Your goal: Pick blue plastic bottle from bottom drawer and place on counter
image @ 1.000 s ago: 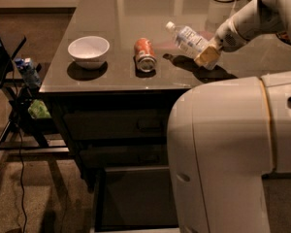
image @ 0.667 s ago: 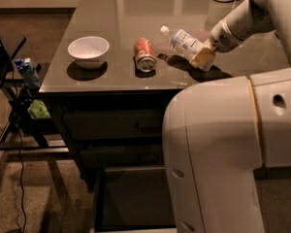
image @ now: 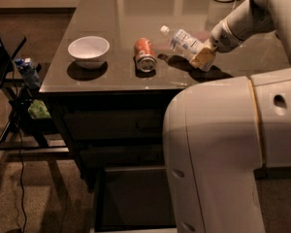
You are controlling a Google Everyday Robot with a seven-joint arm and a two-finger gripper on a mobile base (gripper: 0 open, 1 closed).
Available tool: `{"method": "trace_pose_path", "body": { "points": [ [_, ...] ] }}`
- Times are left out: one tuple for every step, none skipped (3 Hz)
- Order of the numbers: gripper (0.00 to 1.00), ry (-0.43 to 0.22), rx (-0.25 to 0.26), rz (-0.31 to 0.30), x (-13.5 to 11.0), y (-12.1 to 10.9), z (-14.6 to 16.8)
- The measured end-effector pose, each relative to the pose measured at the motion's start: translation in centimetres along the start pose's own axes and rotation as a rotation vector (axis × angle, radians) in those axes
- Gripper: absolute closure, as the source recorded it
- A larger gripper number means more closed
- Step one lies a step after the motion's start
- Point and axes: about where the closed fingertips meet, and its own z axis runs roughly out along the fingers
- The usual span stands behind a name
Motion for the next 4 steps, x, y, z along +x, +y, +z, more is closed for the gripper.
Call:
{"method": "trace_pose_path", "body": {
  "points": [
    [0.34,0.0,0.0,0.0,0.0,0.0,0.0],
    [0.11,0.0,0.0,0.0,0.0,0.0,0.0],
    [0.0,0.0,0.0,0.0,0.0,0.0,0.02],
    [0.0,0.0,0.0,0.0,0.0,0.0,0.02]
  ]
}}
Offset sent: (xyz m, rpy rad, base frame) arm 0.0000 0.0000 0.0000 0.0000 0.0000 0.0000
